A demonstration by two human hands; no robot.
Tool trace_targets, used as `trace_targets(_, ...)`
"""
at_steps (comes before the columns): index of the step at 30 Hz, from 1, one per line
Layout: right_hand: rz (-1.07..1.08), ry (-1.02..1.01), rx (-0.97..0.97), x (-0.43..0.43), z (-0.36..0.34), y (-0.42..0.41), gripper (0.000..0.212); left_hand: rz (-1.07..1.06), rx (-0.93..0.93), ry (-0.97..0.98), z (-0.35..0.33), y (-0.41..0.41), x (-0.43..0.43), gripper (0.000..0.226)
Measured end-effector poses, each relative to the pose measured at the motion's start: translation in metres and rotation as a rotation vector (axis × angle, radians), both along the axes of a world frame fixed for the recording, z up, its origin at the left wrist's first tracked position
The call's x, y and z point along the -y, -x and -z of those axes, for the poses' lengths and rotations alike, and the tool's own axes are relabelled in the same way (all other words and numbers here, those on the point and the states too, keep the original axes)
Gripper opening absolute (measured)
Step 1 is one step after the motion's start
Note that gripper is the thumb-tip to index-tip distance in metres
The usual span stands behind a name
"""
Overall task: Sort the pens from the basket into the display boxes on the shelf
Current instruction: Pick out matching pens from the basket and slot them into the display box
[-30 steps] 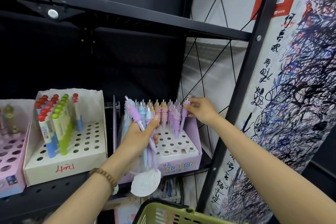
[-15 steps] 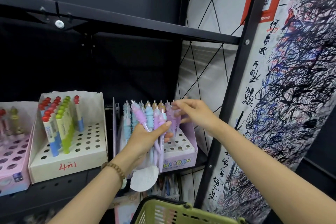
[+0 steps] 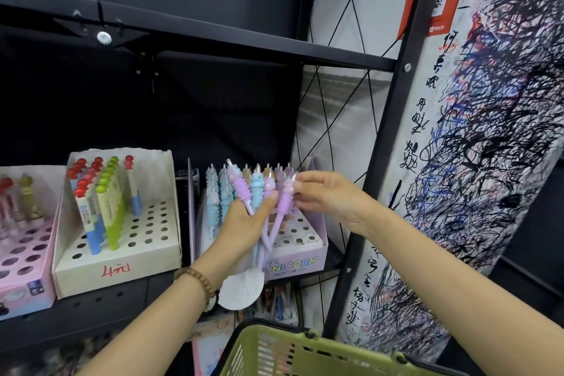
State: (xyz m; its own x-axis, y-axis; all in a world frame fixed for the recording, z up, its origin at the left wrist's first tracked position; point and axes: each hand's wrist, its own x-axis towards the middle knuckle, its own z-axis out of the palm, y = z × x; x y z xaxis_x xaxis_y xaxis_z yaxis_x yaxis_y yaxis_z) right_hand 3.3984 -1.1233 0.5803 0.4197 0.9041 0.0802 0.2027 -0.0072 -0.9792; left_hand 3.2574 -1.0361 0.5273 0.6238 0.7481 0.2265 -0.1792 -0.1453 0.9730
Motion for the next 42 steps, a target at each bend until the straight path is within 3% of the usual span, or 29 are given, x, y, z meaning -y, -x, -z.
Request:
trace_targets(3,0.184,-0.187,-0.053,0.002,-0.006,-0.011,0.012,0.002,0.092,0.164,0.003,0.003,-0.006,0.022)
trace_targets(5,0.311,-0.296,0.036,0.000,-0.006,-0.019,0.011,-0.003,0.131,0.233,0.003,0.004,-0.008,0.023)
trace_targets(8,0.407,-0.289,0.243,-0.009,0.004,-0.024,0.016,0.006,0.123,0.224,0.006,0.003,-0.008,0.029)
trace_targets(10,0.435,-0.282,0.282,-0.014,0.008,-0.024,0.017,0.013,0.108,0.218,0.007,0.004,-0.009,0.031)
trace_targets(25,0.373,-0.028,0.394,-0.034,0.011,-0.039,0.026,0.057,0.104,0.142,0.009,0.001,-0.009,0.027)
trace_targets(29,0.456,0.098,0.446,-0.043,0.008,-0.041,0.015,0.045,0.078,0.203,0.010,0.002,-0.005,0.027)
trace_targets(32,0.451,0.218,0.398,-0.040,0.016,-0.037,0.022,0.056,0.085,0.266,0.012,0.004,-0.002,0.028)
trace_targets(34,0.426,0.188,0.494,-0.036,0.019,-0.030,0.029,0.068,0.113,0.279,0.013,0.005,-0.001,0.027)
trace_targets(37,0.437,-0.063,0.569,-0.024,0.015,-0.009,0.022,0.091,0.147,0.288,0.011,0.004,0.000,0.026)
trace_targets(39,0.307,-0.153,0.451,-0.016,0.014,0.006,0.011,0.116,0.154,0.276,0.010,0.002,0.003,0.025)
trace_targets(42,0.049,-0.055,0.103,-0.005,0.016,0.025,0.011,0.168,0.125,0.239,0.007,-0.001,0.007,0.025)
